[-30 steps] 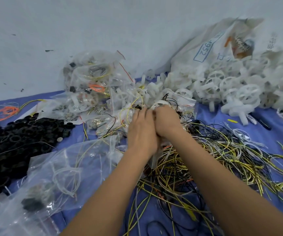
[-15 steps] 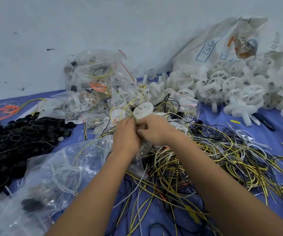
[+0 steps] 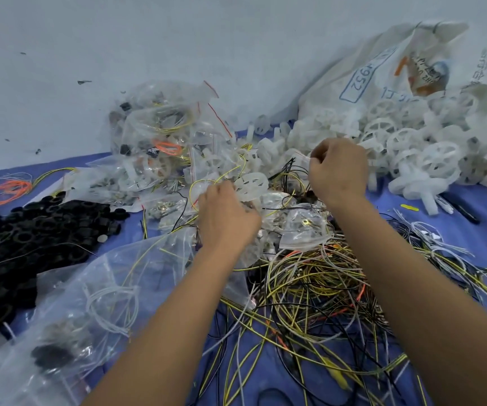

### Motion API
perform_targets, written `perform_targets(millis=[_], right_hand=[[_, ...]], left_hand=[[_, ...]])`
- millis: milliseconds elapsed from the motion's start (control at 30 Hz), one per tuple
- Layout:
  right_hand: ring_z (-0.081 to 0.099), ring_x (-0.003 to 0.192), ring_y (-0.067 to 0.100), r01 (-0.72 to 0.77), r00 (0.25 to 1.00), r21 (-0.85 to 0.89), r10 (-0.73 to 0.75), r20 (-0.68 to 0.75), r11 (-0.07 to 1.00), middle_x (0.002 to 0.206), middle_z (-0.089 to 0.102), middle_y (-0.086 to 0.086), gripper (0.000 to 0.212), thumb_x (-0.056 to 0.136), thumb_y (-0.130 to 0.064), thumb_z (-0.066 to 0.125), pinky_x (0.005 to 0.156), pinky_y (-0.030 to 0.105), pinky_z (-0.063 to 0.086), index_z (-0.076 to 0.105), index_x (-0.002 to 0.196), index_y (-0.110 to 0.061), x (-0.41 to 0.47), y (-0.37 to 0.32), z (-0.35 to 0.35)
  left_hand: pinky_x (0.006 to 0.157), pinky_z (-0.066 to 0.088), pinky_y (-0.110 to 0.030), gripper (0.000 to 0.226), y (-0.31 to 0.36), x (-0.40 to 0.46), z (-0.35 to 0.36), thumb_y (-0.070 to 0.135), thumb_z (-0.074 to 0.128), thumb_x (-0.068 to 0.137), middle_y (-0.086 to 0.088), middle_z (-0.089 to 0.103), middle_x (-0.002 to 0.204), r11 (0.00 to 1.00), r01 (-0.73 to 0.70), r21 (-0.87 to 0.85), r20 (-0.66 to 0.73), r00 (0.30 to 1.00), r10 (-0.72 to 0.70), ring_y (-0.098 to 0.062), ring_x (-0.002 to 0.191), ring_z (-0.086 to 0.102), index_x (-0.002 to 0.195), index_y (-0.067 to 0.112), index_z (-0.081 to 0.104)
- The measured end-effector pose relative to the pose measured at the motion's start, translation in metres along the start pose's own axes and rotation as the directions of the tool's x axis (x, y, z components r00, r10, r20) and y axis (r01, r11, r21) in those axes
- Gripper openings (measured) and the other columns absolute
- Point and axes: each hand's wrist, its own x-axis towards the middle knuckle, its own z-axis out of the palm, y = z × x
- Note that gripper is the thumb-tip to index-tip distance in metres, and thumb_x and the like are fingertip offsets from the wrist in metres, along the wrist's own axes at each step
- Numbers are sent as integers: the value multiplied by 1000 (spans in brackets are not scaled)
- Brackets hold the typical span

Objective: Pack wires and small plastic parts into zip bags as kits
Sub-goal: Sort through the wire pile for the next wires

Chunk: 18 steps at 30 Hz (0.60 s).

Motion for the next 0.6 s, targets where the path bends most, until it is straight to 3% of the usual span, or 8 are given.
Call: perform_targets(millis=[67, 100, 200, 300, 367, 467, 533, 600], right_hand=[[64, 106, 37, 26, 991, -67, -17, 131, 997, 110, 71, 16, 33, 87, -3, 56, 87, 42, 56, 71, 115, -11, 12, 7, 20], [62, 110, 37, 41, 981, -101, -21, 192, 994, 115, 68, 18, 34, 89, -2, 56, 88, 40, 54, 67, 120, -9, 16, 10, 30], [59, 114, 37, 74, 942, -159, -16, 336, 985, 122, 63, 20, 31, 93, -6, 62, 87, 37, 49, 64, 124, -6, 26, 17, 53], [62, 101, 34, 68, 932, -98, -28, 362, 993, 109, 66, 18, 18, 91, -14, 69, 79, 33, 47, 71, 105, -3, 29, 21, 64], [63, 88, 32, 66, 921, -54, -40, 389, 996, 86, 67, 13, 17, 91, -22, 72, 69, 30, 43, 72, 87, -6, 29, 22, 67], [52, 63, 22, 41, 898, 57, -62, 436, 998, 57, 52, 2, 32, 90, -27, 73, 54, 29, 33, 63, 63, -14, 27, 23, 67], [46, 58, 19, 37, 885, 109, -83, 458, 993, 54, 50, 3, 34, 91, -28, 74, 54, 29, 33, 65, 62, -10, 25, 24, 63], [51, 64, 18, -12, 878, 199, -85, 470, 980, 62, 60, 9, 28, 91, -31, 74, 61, 31, 40, 75, 76, -7, 24, 27, 60]], left_hand=[[117, 34, -44, 58, 14, -3, 3, 23, 62, 82, -10, 46, 146, 985, -167, 30, -122, 978, 170, -30, 138, 36, 138, 11, 51], [122, 28, -42, 59, 21, -3, 5, 22, 60, 84, -9, 43, 152, 965, -258, 42, -115, 959, 261, -28, 144, 31, 141, 11, 50], [126, 16, -36, 53, 29, 2, 15, 26, 54, 95, -6, 38, 160, 894, -439, 92, 100, 897, 430, -25, 151, 22, 146, 13, 50], [127, 13, -40, 49, 21, 3, 27, 32, 47, 102, -5, 35, 163, 851, -486, 198, 240, 866, 439, -25, 158, 9, 147, 13, 51], [128, 12, -39, 47, 16, 0, 31, 34, 45, 104, -3, 35, 163, 851, -480, 215, 225, 872, 435, -23, 158, 6, 146, 14, 52], [126, 8, -35, 47, 12, -2, 33, 36, 43, 105, -2, 35, 163, 864, -468, 186, 200, 879, 433, -21, 159, 4, 146, 14, 52], [126, 7, -34, 47, 12, -2, 32, 36, 43, 105, -1, 34, 164, 870, -462, 175, 200, 882, 428, -20, 159, 2, 146, 14, 52], [126, 7, -34, 47, 12, -3, 32, 36, 44, 105, -1, 34, 164, 875, -457, 159, 203, 883, 424, -21, 159, 2, 145, 14, 53]])
